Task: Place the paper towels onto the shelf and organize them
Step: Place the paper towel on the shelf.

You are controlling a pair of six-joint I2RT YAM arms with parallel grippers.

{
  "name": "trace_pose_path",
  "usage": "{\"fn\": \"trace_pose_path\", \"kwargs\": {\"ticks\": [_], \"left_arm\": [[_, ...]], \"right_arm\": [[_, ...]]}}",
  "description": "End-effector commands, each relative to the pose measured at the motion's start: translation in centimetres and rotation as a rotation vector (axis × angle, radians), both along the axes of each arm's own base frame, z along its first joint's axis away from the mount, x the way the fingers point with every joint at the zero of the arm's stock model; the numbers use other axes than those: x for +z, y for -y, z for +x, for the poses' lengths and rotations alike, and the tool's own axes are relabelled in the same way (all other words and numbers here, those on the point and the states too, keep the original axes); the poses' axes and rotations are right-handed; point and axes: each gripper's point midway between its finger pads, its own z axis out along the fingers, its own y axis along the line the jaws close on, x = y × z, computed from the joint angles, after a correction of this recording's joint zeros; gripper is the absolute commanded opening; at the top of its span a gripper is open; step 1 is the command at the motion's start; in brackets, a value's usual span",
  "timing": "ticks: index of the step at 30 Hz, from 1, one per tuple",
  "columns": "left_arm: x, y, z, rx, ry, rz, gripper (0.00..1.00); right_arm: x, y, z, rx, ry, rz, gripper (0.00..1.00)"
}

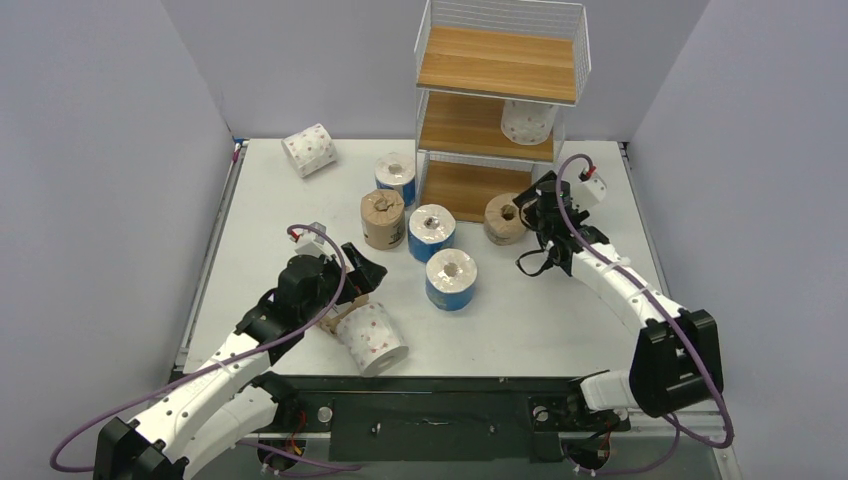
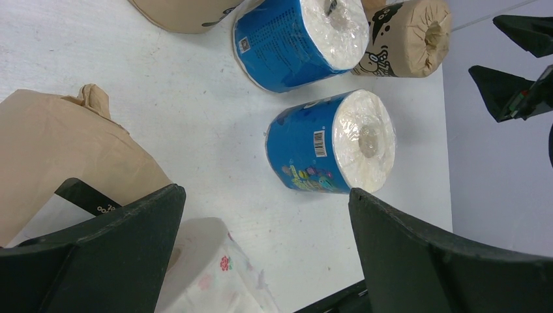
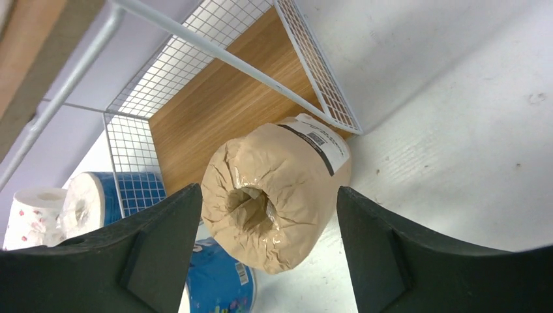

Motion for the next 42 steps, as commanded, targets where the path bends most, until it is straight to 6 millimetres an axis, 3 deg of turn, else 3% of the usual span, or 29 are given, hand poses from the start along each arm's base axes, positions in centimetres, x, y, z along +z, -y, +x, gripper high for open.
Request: {"fn": "trace_pose_path", "kwargs": {"ticks": [1,5,6,7,8,9,10,11,13,17,18,20,25,30,42], "left_arm": [[2.9,-0.1,0.7,0.008,0.075,-0.02,0.96],[2.9,0.0,0.6,0.005,0.071,-0.028,0.96],[2.8,0.0,0.6,0.005,0.067,-0.029,0.96],[2.7,0.1,0.6,0.005,0.065,-0.03,0.97],[2.7,0.1,0.6,0.006,0.065,-0.033,0.97],[2.6,0.1,0.6,0.007,0.064,-0.035,0.97],[2.5,0.1,0.7,0.009,0.063,-0.037,0.96],[2.4,0.1,0.7,0.008,0.06,-0.038,0.96],[2.3,0.2,0.7,0.006,0.058,-0.042,0.97],[2.1,0.4,0.7,0.001,0.051,-0.041,0.96],[2.1,0.5,0.8,0.001,0.05,-0.042,0.96],[1.9,0.6,0.8,-0.003,0.047,-0.044,0.97],[1.7,0.7,0.7,-0.008,0.035,-0.049,0.96],[1.2,0.6,0.6,-0.002,0.032,-0.052,0.96],[0.7,0.6,0.7,-0.004,0.023,-0.039,0.97]], "right_arm": [[2.3,1.7,-1.9,-0.008,0.051,-0.061,0.71],[2.9,1.5,-3.8,0.053,0.067,-0.122,0.67],[2.1,1.0,-4.5,0.089,0.052,-0.153,0.63],[2.6,0.8,-4.9,0.113,0.076,-0.17,0.6],[1.1,0.1,-5.7,0.158,0.057,-0.185,0.56],[1.7,-0.4,-5.9,0.183,0.097,-0.197,0.55],[0.4,-0.9,-6.8,0.212,0.089,-0.214,0.54],[0.4,-1.6,-6.9,0.233,0.123,-0.219,0.53],[-2.5,-1.8,-8.1,0.255,0.136,-0.21,0.48],[-5.2,-2.6,-8.7,0.287,0.129,-0.138,0.21],[-6.2,-3.1,-8.6,0.306,0.103,-0.126,0.06],[-7.5,-3.8,-8.1,0.322,0.087,-0.079,0.0],[-8.7,-4.9,-6.1,0.321,0.096,0.011,0.0],[-10.0,-5.4,-3.9,0.326,0.074,-0.005,0.0],[-10.5,-5.7,0.5,0.268,0.124,0.097,0.0]]}}
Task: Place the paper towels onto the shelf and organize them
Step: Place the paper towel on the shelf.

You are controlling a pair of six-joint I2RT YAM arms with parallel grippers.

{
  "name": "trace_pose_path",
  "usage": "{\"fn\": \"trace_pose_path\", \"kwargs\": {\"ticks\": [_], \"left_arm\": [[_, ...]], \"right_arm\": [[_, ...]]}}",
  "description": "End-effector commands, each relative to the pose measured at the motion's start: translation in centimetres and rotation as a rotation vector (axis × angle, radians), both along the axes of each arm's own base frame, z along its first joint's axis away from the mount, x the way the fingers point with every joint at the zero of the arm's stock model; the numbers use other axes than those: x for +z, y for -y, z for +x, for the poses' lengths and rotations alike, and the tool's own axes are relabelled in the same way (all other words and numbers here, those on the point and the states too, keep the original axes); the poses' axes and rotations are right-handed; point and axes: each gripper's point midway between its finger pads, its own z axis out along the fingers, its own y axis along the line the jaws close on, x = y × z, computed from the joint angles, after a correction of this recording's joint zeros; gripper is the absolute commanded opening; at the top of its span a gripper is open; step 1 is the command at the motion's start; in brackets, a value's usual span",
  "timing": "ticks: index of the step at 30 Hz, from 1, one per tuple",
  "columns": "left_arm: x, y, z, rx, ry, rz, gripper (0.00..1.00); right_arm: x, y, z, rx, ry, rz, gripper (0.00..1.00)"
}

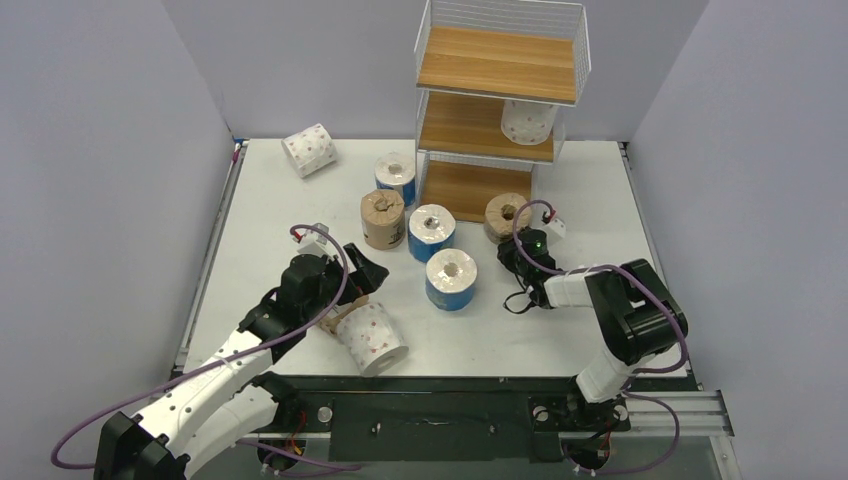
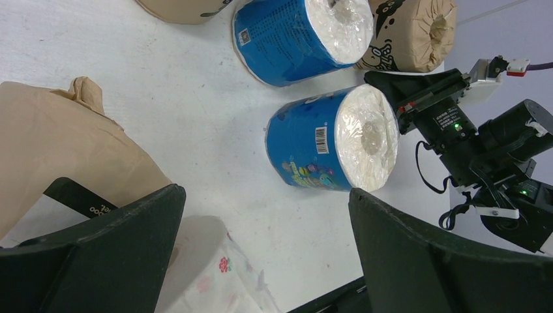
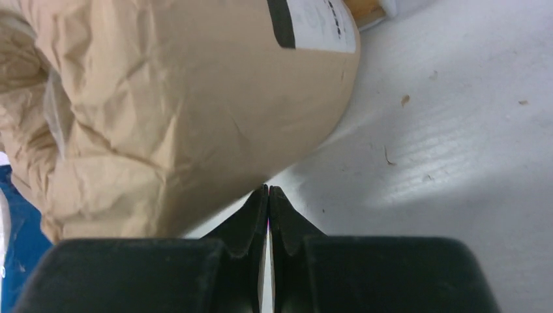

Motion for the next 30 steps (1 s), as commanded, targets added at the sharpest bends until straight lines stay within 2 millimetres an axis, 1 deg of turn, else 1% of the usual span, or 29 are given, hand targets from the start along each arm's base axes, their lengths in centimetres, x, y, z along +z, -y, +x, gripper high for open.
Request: {"fn": "trace_pose_path", "kwargs": {"ticks": [1,6,7,8,10,11,12,13,14,15,16,17,18,19,20,21,22,24,27,28,29,30], "left_arm": [[1.2,0.2,0.7,0.006,0.045,-0.03,0.96],[1.3,-0.1,0.6,0.013,0.052,-0.025,0.97],[1.3,-0.1,0.6,0.013,0.054,-0.025,0.96],[1.4,-0.1,0.6,0.012,0.058,-0.025,0.96],[1.3,-0.1,0.6,0.012,0.058,-0.021,0.96],[1.4,-0.1,0.7,0.012,0.06,-0.021,0.96],[1.4,-0.1,0.7,0.011,0.059,-0.018,0.97],[1.4,-0.1,0.7,0.01,0.059,-0.017,0.97],[1.3,-0.1,0.7,0.011,0.057,-0.015,0.96],[1.3,-0.1,0.7,0.01,0.055,-0.015,0.96],[1.3,-0.1,0.7,0.011,0.053,-0.015,0.96],[1.2,-0.1,0.7,0.011,0.053,-0.015,0.96],[1.2,-0.1,0.7,0.011,0.05,-0.013,0.96],[1.2,-0.1,0.7,0.011,0.05,-0.013,0.96],[1.2,-0.1,0.7,0.011,0.049,-0.013,0.96],[1.2,-0.1,0.7,0.011,0.05,-0.013,0.96],[1.2,-0.1,0.8,0.013,0.05,-0.012,0.96],[1.1,-0.1,0.8,0.014,0.05,-0.01,0.96],[1.1,-0.1,0.9,0.013,0.048,-0.005,0.97],[1.2,0.0,0.9,0.013,0.049,-0.005,0.97],[1.2,0.0,0.9,0.013,0.049,-0.005,0.96],[1.2,0.0,0.9,0.012,0.051,-0.005,0.96]], "right_arm": [[3.2,-0.7,3.3,-0.023,0.123,0.082,0.0],[4.3,-0.2,4.9,-0.045,0.151,0.072,0.0],[4.1,0.0,5.0,-0.049,0.144,0.062,0.0],[4.5,0.2,5.5,-0.056,0.153,0.055,0.0],[4.4,0.5,6.1,-0.071,0.149,0.048,0.0],[4.7,0.6,6.6,-0.077,0.154,0.046,0.0],[4.4,0.7,6.7,-0.081,0.142,0.04,0.0],[4.8,0.8,7.2,-0.087,0.151,0.038,0.0],[4.4,0.9,7.3,-0.091,0.134,0.03,0.0],[4.8,1.0,7.8,-0.098,0.143,0.026,0.0],[4.3,1.1,7.9,-0.101,0.129,0.02,0.0],[4.6,1.2,8.4,-0.107,0.136,0.017,0.0],[4.2,1.2,8.4,-0.108,0.123,0.011,0.0],[4.5,1.2,8.8,-0.111,0.129,0.01,0.0],[4.2,1.3,8.9,-0.113,0.118,0.004,0.0],[4.4,1.4,9.2,-0.117,0.122,0.0,0.0],[4.1,1.4,9.3,-0.118,0.113,-0.004,0.0],[4.3,1.5,9.8,-0.119,0.117,-0.009,0.0],[4.6,1.6,10.0,-0.113,0.121,-0.015,0.0],[4.8,1.6,9.8,-0.106,0.125,-0.021,0.0],[5.6,1.7,9.7,-0.107,0.139,-0.019,0.0],[5.2,1.9,9.1,-0.106,0.13,-0.026,0.0]]}}
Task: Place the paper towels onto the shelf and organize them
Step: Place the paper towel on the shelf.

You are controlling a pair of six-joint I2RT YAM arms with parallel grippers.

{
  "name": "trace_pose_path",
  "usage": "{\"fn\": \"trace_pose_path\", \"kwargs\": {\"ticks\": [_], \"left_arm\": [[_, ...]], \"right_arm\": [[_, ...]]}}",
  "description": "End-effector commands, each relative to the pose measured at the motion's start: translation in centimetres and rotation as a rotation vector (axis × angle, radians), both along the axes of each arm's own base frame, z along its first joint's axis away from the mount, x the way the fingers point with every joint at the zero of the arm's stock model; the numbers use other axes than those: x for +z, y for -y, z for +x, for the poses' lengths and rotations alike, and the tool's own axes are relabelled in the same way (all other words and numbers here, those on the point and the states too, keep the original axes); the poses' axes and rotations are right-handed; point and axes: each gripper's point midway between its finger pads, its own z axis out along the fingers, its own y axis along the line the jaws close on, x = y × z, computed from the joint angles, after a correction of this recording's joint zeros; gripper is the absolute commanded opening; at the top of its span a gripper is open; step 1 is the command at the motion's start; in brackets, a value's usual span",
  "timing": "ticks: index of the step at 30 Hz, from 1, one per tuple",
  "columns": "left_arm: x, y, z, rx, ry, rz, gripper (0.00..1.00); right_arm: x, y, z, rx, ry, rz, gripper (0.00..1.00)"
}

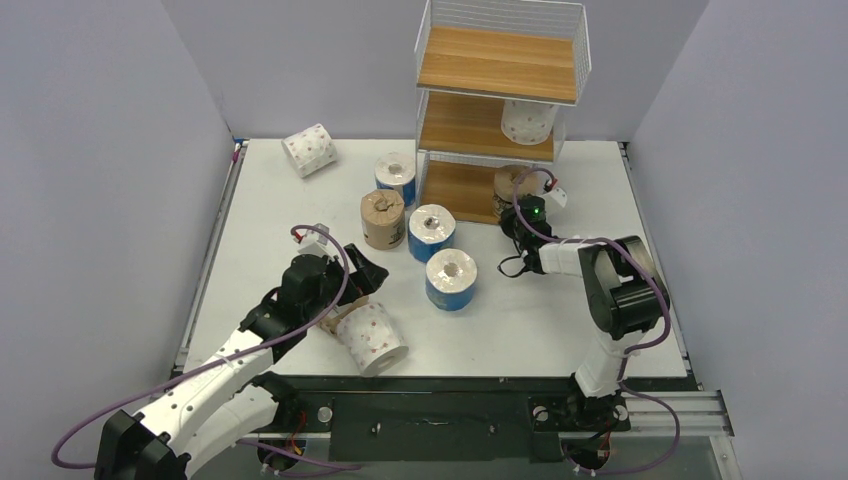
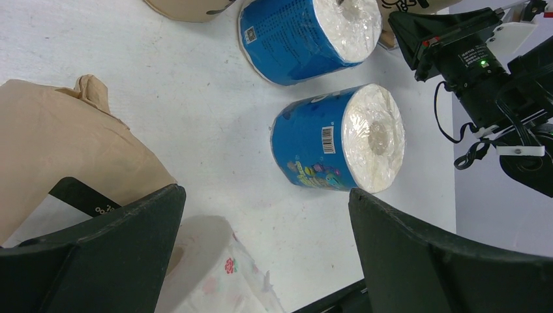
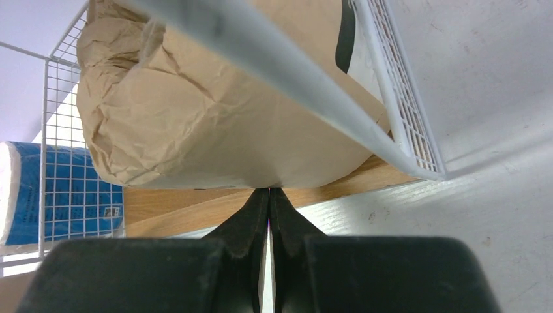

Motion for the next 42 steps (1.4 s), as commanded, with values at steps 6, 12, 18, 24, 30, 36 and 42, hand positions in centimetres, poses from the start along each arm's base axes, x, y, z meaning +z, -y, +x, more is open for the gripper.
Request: {"fn": "trace_pose_path", "kwargs": {"ticks": [6,12,18,24,30,36,42], "left_arm": [[1.6,0.2,1.0,0.008,0.056,-0.017,0.97],[1.5,0.5,0.9,-0.002,0.053,-0.03,0.96],[1.2,0.4,0.6,-0.002,0.053,-0.036,0.96],[1.3,-0.2,0.5,0.017,0.067,-0.033,0.96],[1.2,-0.3,0.4,0.018,0.065,-0.031,0.96],[0.9,-0.4,0.4,0.022,0.057,-0.023,0.96],[0.9,-0.2,0.5,0.02,0.054,-0.02,0.96]], "right_arm": [[3.8,1.7,-2.1,-0.013,0.088,-0.047,0.0],[3.2,2.5,-3.2,-0.027,0.065,-0.091,0.0],[2.4,2.2,-1.7,-0.035,0.051,-0.095,0.0],[1.9,2.4,-0.1,-0.07,0.049,-0.105,0.0],[1.7,2.8,1.3,-0.125,0.046,-0.099,0.0],[0.8,3.1,2.5,-0.156,0.023,-0.088,0.0],[0.5,3.4,3.5,-0.187,0.012,-0.078,0.0]]}}
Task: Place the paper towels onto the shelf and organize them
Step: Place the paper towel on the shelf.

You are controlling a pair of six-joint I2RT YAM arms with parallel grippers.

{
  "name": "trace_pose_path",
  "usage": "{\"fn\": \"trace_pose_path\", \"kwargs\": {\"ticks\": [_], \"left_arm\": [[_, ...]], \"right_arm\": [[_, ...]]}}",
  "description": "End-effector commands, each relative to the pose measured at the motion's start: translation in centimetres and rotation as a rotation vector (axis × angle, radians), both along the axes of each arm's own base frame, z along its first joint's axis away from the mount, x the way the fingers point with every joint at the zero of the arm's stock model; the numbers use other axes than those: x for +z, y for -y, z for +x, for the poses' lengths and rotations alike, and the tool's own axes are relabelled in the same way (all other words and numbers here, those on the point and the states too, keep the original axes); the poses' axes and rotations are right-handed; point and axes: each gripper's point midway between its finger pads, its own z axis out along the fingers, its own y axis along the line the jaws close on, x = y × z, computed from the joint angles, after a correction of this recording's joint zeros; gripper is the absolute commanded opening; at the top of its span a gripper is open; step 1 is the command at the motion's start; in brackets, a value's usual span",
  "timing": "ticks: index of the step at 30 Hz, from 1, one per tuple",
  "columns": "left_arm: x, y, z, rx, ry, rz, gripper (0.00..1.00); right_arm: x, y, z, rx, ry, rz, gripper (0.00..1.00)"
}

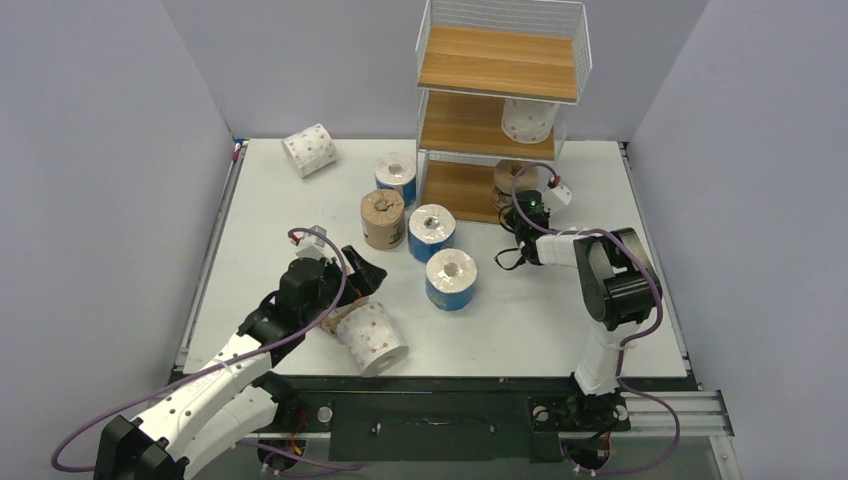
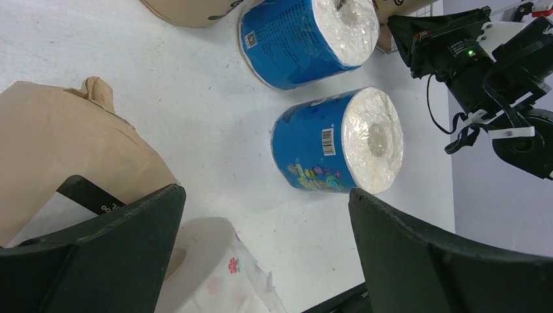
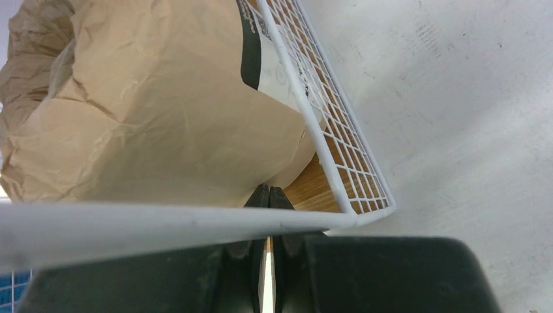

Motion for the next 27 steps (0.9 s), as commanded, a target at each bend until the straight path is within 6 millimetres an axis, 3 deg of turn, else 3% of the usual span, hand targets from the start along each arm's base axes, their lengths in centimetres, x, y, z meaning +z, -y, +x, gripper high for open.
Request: {"fn": "trace_pose_path", "kwargs": {"ticks": [1,14,27], "left_arm": [[0.8,0.0,0.6,0.01,0.03,-0.01,0.96],[0.2,0.0,0.5,0.009,0.015,-0.003,0.96],[0.4,0.1,0.5,0.006,0.013,-0.003,0.96]], "right_arm": [[1.6,0.6,2.2,-0.048,0.043,0.012,0.0],[1.6,0.6,5.1,-0.065,0.063,0.05,0.0],[1.6,-0.3,4.9,-0.019,0.056,0.096,0.0]]}}
